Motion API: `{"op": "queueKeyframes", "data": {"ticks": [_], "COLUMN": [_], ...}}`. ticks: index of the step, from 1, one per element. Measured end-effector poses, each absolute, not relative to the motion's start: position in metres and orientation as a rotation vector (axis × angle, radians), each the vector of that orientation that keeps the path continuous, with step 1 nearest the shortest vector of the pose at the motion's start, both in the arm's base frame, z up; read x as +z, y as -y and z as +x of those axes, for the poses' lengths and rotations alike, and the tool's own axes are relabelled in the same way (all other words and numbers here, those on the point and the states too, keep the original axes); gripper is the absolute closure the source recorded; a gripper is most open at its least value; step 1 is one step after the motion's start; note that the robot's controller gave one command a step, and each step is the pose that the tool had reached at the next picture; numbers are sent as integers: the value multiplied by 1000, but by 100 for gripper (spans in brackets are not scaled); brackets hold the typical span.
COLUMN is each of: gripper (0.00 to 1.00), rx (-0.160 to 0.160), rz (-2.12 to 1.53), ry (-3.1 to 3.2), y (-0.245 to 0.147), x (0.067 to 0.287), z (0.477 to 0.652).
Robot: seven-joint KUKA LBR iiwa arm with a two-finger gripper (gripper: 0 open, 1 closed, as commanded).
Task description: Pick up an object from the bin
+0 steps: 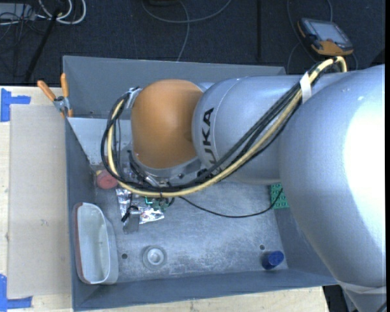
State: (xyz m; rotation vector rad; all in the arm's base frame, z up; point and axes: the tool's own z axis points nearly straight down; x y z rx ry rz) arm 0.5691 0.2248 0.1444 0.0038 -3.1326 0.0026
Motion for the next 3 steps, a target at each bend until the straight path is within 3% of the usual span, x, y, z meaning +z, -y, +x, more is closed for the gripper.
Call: {"op": "queueKeyframes", "data": {"ticks": [1,2,3], "gripper": [0,100,100], "rx": [3,-1,-2], "rz": [341,337,465], "ry": [3117,3121,3114], "y": [-189,-190,-189], "x": [67,69,198], "z": [570,572,535]}}
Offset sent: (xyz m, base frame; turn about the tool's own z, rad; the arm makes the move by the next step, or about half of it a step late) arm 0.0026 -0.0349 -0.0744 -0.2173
